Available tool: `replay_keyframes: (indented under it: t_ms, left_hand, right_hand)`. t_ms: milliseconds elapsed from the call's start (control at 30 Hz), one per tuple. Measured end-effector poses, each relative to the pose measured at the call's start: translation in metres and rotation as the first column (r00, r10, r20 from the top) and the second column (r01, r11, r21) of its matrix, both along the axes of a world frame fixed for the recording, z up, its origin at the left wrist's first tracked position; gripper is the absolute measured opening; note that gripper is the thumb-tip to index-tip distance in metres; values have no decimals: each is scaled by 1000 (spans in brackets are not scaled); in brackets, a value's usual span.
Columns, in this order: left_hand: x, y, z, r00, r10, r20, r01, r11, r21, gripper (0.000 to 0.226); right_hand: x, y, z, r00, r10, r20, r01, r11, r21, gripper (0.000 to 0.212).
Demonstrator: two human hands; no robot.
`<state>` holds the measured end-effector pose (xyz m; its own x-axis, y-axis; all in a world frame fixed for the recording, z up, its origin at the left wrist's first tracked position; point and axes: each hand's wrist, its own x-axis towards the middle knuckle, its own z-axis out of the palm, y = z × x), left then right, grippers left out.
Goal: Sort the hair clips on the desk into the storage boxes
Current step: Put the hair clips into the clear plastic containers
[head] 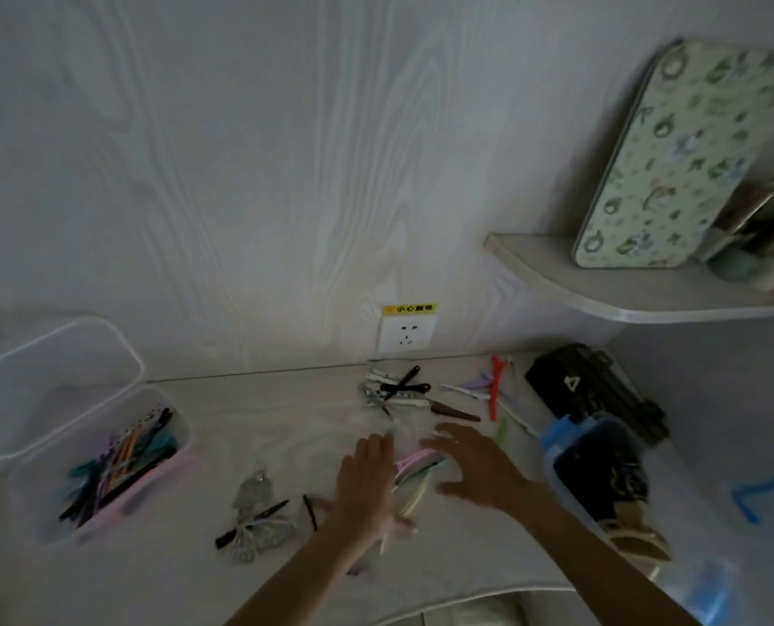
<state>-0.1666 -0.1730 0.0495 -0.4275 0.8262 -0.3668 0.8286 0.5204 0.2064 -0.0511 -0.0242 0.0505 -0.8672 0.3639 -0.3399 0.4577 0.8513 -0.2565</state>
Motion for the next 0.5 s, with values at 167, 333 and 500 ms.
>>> replay_keyframes:
  t_ms: [167,333,500]
  left_hand:
    - [-21,-2,1,987,108,115,-120,988,99,46]
    - [-53,-20,-3,969,181,166,-206,968,146,32]
    - [-79,-44,1,939,229,258,-285,936,206,21]
  right_hand:
    - [-5,-14,-7,983,-73,-171,86,994,66,31]
    - [-17,-16,-3,964,-161,-213,162,987,-12,23]
    - [-24,-12,6,957,-249,-145,220,956,-192,24]
